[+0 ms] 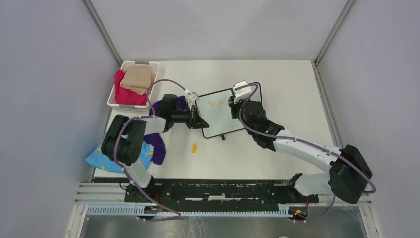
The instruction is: Write a sentence on the whiteboard
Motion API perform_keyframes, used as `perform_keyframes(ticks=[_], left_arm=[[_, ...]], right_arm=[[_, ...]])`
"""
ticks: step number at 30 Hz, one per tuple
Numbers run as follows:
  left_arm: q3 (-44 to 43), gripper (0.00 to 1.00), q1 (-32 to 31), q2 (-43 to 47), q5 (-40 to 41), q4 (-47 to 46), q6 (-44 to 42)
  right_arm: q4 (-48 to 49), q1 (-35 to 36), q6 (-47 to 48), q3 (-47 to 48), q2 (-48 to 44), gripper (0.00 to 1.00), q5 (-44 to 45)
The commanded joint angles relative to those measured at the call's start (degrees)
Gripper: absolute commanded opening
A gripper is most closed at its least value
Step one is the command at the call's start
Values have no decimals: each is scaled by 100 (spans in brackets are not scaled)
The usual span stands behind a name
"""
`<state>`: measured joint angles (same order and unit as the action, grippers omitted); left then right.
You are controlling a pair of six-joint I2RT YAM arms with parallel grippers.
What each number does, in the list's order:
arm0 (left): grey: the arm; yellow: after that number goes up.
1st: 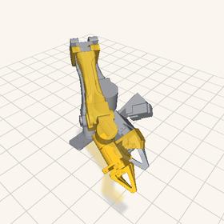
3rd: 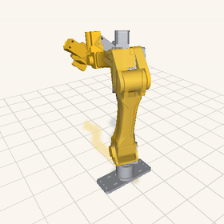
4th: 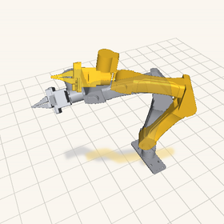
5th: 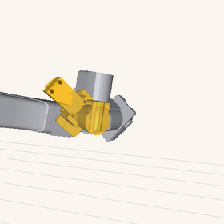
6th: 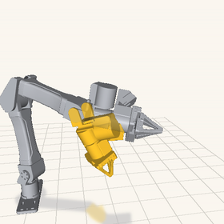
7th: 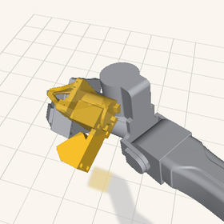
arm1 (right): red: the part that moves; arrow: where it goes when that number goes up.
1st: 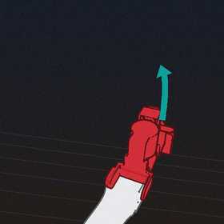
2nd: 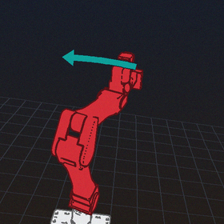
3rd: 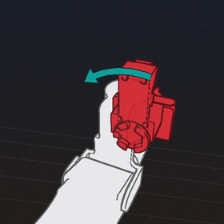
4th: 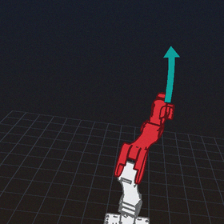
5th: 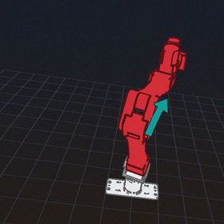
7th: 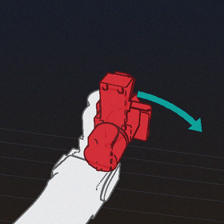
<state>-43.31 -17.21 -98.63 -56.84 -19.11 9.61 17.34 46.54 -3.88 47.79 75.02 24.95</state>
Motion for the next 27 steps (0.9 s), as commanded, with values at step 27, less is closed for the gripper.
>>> perform_keyframes(ticks=[27], left_arm=[[-90,21,-150,-115,321,494,-449]], right_arm=[[284,-60,-87,-242,-456,0,23]])
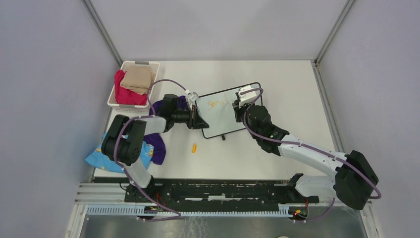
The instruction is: Write a sentence on the whiteboard
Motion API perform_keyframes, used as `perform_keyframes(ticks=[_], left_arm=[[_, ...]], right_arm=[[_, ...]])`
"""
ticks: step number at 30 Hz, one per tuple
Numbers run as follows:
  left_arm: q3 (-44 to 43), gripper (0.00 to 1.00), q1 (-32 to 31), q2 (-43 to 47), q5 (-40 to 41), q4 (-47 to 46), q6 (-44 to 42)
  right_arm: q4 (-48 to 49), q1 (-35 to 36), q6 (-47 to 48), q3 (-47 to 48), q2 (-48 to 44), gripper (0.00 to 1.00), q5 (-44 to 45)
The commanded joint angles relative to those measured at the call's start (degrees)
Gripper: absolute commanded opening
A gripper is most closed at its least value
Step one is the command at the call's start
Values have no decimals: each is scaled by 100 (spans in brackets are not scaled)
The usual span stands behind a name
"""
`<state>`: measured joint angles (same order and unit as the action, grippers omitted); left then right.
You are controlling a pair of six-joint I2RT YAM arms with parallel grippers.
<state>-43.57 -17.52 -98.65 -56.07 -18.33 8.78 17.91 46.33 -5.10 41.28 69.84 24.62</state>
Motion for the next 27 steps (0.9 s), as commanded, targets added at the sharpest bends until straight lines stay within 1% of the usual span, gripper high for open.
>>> perform_keyframes(ticks=[1,13,21,27], left_arm=[[-64,21,-120,-111,246,417,-370],[-73,21,-127,-126,255,452,-393],[-73,21,-127,-140,264,457,-401],[-73,21,-136,-146,264,469,-409]], right_arm=[[230,-36,23,431,86,0,48],[213,-159,-50,345,195,0,30],[197,-289,-114,148,74,0,133],[200,-323,-62,187,12,0,167]])
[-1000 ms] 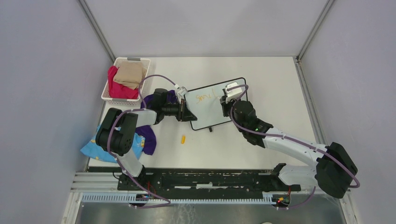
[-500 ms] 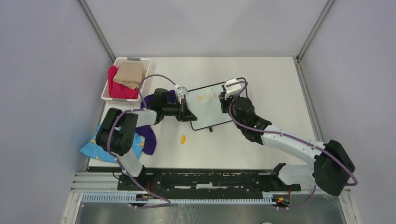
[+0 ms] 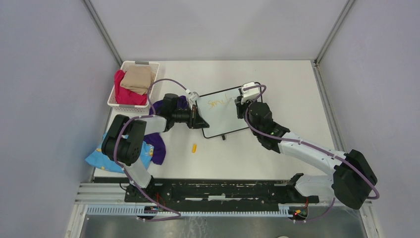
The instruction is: Write a sentence on the whiteboard
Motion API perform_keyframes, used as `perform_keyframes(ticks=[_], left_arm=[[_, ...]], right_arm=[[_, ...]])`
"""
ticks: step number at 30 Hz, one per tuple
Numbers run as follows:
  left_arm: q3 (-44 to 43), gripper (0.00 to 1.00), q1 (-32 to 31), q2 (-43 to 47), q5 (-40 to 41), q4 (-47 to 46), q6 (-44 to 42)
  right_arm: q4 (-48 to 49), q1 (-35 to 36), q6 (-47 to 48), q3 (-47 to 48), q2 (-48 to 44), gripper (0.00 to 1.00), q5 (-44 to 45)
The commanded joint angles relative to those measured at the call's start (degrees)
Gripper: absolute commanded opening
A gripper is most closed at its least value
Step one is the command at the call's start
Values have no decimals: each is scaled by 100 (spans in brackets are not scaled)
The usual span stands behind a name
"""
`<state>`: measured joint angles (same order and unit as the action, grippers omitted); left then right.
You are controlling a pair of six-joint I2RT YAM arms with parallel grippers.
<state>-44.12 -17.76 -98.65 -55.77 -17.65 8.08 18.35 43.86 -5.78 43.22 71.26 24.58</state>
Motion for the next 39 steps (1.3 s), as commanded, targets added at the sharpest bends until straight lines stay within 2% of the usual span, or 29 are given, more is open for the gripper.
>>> perform_keyframes(ticks=[1,25,32,39], left_arm=[[-18,21,-114,-147,233,403,-337],[-44,20,-155,-161,266,479,-395],[-59,20,-166,-180,267,498,-407],[-62,20,-166,-172,286,525,-413]], right_arm=[[156,-80,5,21,-127,0,164],[154,-80,15,319,123,0,-384],[78,-67,-63,176,143,0,-525],[3,-72,-109,-130,-13,0,-302]])
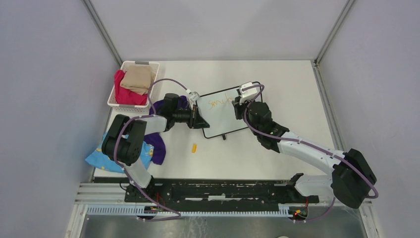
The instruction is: Write a sentence on the whiteboard
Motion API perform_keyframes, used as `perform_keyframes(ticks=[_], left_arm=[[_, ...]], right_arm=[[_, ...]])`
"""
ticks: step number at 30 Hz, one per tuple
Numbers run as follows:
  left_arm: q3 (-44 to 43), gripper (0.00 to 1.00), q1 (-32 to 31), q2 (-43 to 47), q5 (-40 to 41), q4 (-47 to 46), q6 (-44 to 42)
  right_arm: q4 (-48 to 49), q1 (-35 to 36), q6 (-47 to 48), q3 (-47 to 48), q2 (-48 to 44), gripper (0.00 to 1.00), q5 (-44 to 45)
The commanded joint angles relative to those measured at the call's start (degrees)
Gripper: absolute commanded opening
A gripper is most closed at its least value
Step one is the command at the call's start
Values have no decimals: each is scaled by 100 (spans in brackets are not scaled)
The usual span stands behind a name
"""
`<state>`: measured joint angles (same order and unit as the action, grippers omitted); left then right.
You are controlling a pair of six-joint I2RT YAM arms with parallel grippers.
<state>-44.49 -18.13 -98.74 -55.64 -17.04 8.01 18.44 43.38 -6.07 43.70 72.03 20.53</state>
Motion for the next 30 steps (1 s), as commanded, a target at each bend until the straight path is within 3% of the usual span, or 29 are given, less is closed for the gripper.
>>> perform_keyframes(ticks=[1,14,21,30], left_arm=[[-25,20,-137,-162,273,472,-419],[-33,20,-162,-153,305,542,-457],[-39,19,-171,-158,301,559,-466],[-49,19,-173,-148,319,570,-477]], right_arm=[[-29,-26,-80,-209,-112,0,146],[-278,-49,-108,-266,-336,0,962],[255,-62,-56,-614,-798,0,465],[459,-171,-179,-804,-1028,0,534]])
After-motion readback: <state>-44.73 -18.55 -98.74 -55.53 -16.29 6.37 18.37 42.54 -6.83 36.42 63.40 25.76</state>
